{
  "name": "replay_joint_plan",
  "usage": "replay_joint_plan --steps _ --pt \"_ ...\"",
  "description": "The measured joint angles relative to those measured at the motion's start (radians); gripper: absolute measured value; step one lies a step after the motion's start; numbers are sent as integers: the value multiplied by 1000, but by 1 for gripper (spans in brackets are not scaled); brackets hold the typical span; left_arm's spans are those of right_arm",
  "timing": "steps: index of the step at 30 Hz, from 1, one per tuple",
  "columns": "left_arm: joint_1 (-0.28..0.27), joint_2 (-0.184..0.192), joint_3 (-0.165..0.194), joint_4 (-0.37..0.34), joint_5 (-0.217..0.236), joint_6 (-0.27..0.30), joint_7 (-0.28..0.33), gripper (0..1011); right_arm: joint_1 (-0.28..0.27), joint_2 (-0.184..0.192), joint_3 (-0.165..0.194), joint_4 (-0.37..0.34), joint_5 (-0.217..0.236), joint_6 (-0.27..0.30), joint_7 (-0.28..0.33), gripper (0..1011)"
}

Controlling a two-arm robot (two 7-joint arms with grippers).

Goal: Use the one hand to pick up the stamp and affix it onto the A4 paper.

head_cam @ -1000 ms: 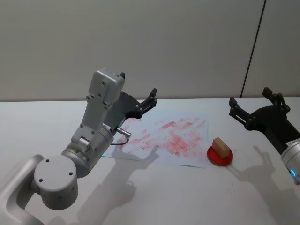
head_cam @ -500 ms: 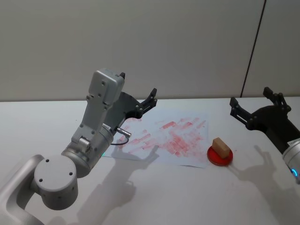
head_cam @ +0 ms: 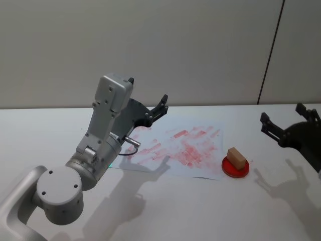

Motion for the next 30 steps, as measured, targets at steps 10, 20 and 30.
replay_joint_plan --steps 10,20,30 --pt "0 0 0 0 0 0 0 1001 -50 23 5 -30 11 79 -10 1001" --pt "0 0 0 0 0 0 0 1001 -46 8 -22 -28 -44 174 15 1001" --pt "0 0 0 0 0 0 0 1001 0 -35 -54 16 -126 260 29 1001"
